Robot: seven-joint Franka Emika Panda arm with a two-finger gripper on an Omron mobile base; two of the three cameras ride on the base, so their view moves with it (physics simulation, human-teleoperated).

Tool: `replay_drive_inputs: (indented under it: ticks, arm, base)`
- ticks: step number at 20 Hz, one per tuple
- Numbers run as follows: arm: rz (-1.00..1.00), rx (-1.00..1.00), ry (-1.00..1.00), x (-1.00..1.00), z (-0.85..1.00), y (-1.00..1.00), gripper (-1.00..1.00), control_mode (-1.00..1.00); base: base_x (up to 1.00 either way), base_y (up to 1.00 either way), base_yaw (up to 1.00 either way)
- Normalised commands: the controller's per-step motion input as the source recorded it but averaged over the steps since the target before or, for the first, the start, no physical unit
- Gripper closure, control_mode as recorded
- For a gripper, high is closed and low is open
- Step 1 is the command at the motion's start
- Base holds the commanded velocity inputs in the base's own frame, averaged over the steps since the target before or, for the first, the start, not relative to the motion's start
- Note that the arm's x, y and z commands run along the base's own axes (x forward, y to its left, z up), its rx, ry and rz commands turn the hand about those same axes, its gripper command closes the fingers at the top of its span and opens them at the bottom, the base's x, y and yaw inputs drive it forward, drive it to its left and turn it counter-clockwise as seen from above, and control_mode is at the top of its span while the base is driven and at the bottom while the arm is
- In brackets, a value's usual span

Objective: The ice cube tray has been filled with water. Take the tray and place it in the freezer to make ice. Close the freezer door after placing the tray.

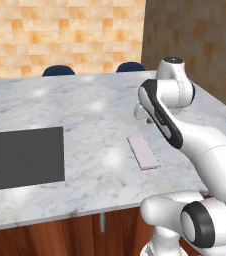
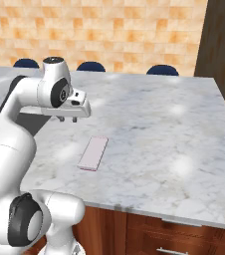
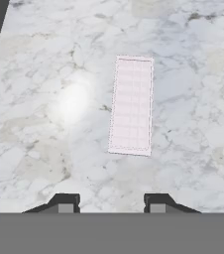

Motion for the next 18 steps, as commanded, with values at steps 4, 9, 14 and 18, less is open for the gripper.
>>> replay_drive_inputs:
  ticks: [4,9,14,18]
  arm:
    - [0.00,0.00,-0.03,-0.06,-0.13,-0.02,-1.00,-1.00]
    - [0.03,0.00,0.00,0.16,-0.48,0.00,-1.00,-1.00]
    - [0.03,0.00,0.00,0.44,-0.31,0.00,-1.00,-1.00]
    - [0.01,0.00,0.00,0.42,-0.10,0.00,-1.00,-1.00]
  base:
    - [0.00,0.00,0.00]
    - [0.00,0.00,0.00]
    - [0.00,0.00,0.00]
    - [0.00,0.00,0.00]
